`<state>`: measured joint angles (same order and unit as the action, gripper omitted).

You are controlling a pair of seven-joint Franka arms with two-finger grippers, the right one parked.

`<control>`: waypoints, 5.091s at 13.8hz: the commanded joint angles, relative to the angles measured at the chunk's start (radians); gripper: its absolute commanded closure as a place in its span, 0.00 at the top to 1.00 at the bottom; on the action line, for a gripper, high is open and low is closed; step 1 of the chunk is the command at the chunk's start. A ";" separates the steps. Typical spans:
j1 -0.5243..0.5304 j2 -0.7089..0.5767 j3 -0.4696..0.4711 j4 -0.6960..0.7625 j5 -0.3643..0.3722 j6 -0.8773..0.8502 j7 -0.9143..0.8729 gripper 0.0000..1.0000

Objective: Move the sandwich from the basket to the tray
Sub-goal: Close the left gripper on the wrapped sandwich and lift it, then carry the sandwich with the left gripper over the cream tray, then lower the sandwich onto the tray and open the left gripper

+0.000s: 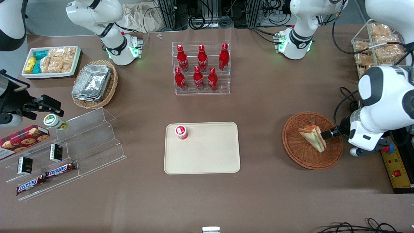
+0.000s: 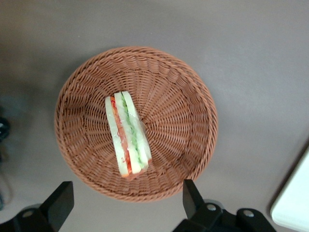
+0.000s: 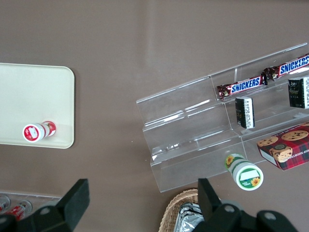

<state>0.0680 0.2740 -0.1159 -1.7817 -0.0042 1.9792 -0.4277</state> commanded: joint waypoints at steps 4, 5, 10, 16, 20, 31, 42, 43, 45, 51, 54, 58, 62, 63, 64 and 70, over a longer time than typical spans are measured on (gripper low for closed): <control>0.010 -0.018 -0.007 -0.215 0.006 0.280 -0.155 1.00; 0.010 -0.018 -0.005 -0.254 0.006 0.335 -0.157 1.00; 0.012 0.002 -0.005 -0.351 0.006 0.469 -0.158 1.00; 0.012 0.045 -0.005 -0.355 0.006 0.495 -0.166 1.00; 0.012 0.076 -0.005 -0.346 0.003 0.517 -0.201 0.82; 0.010 0.037 -0.010 -0.245 0.007 0.437 -0.289 0.00; 0.007 0.059 -0.145 0.335 -0.016 -0.266 -0.295 0.00; 0.007 0.065 -0.184 0.340 -0.014 -0.258 -0.295 0.00; 0.000 0.135 -0.260 0.410 -0.013 -0.250 -0.283 0.00; -0.210 0.382 -0.309 0.510 0.079 -0.083 -0.279 0.00; -0.325 0.491 -0.304 0.510 0.170 -0.017 -0.281 0.00; -0.376 0.553 -0.306 0.498 0.196 -0.010 -0.276 0.00; -0.402 0.580 -0.304 0.492 0.194 -0.003 -0.276 0.00; -0.402 0.586 -0.304 0.492 0.196 -0.003 -0.276 0.00; -0.402 0.593 -0.304 0.493 0.196 -0.002 -0.276 0.03; -0.404 0.619 -0.304 0.492 0.198 0.010 -0.279 0.72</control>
<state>-0.3232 0.8730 -0.4250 -1.3227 0.1744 1.9902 -0.7069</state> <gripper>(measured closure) 0.604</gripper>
